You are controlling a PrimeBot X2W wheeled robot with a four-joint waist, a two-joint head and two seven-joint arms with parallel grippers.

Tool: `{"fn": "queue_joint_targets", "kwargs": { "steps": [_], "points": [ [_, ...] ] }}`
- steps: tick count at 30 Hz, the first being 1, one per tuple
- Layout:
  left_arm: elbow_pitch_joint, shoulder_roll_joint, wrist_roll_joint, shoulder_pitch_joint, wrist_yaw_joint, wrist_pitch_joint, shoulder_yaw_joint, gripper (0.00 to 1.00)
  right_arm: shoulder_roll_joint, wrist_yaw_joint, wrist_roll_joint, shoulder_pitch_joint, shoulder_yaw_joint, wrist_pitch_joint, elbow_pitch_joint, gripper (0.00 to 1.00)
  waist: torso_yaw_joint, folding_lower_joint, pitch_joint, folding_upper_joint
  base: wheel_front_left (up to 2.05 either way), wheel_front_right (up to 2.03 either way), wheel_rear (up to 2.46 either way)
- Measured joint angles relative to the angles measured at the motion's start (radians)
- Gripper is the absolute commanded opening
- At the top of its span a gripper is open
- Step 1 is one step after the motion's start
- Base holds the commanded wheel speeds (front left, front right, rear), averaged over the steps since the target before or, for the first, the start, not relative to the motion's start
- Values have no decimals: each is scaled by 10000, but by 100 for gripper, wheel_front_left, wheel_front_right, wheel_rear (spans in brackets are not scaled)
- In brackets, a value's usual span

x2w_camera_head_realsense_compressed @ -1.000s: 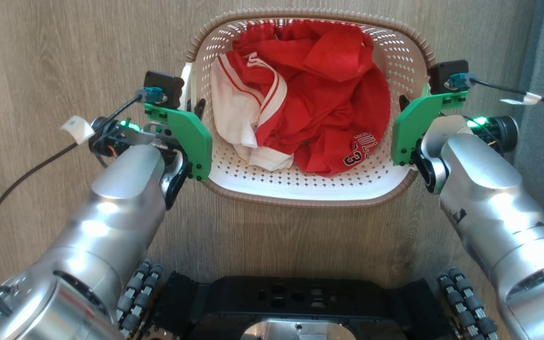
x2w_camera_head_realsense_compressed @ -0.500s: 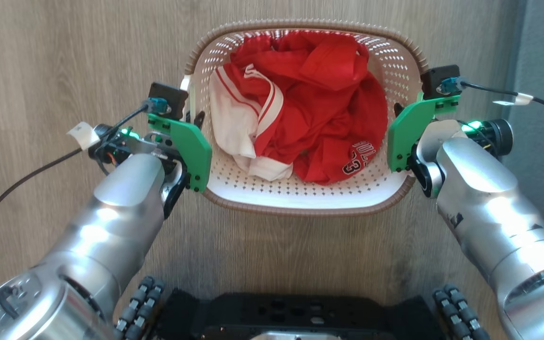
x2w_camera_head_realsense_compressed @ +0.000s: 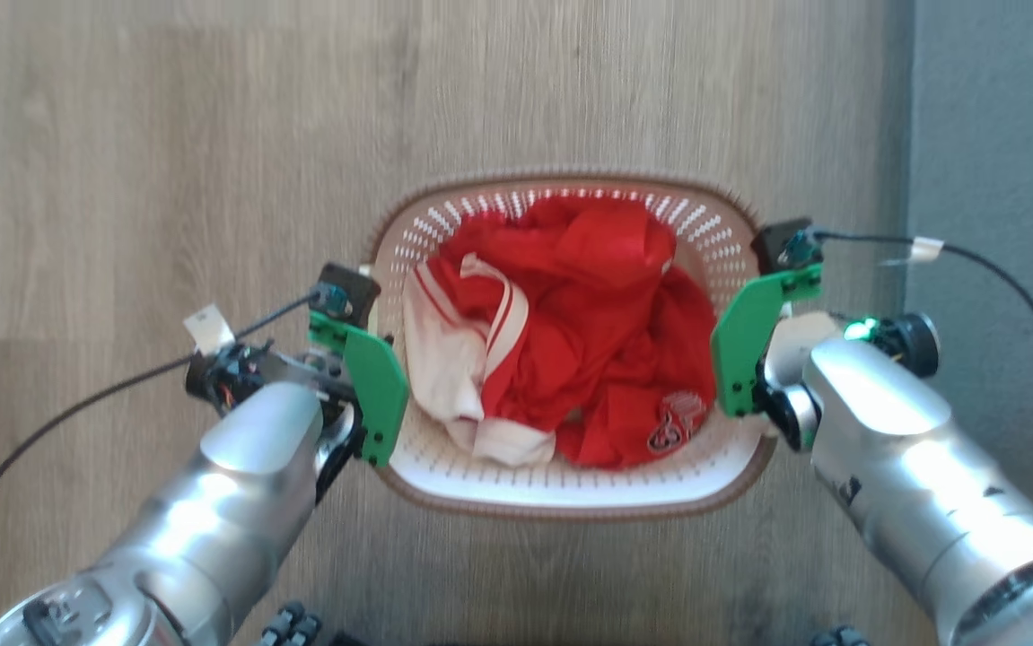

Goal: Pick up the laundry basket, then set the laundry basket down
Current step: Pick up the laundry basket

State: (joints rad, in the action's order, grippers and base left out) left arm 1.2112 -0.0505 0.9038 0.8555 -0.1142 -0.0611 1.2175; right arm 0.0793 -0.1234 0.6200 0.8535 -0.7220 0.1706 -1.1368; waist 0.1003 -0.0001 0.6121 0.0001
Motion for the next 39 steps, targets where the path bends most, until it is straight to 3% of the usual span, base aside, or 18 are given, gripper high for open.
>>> {"fn": "queue_joint_targets", "kwargs": {
  "steps": [11, 24, 39],
  "points": [
    [-422, -316, 305, -1069, 0, 646, 334, 0, 113, 13, 842, -1080, -1045, 800, 556, 0, 130, 0, -2098, 0, 0, 0, 0],
    [-1944, -1354, 309, -2216, 2, 1716, 426, 0, 140, 182, 1636, -2104, -1914, 1561, 1277, 0, 159, -1, -4237, 0, 0, 0, 0],
    [-3638, -2339, 247, -3086, 21, 2748, 539, 0, 148, 184, 2173, -3239, -2161, 1626, 1549, 0, 175, -1, -5643, 0, 0, 0, 0]
  ]
}}
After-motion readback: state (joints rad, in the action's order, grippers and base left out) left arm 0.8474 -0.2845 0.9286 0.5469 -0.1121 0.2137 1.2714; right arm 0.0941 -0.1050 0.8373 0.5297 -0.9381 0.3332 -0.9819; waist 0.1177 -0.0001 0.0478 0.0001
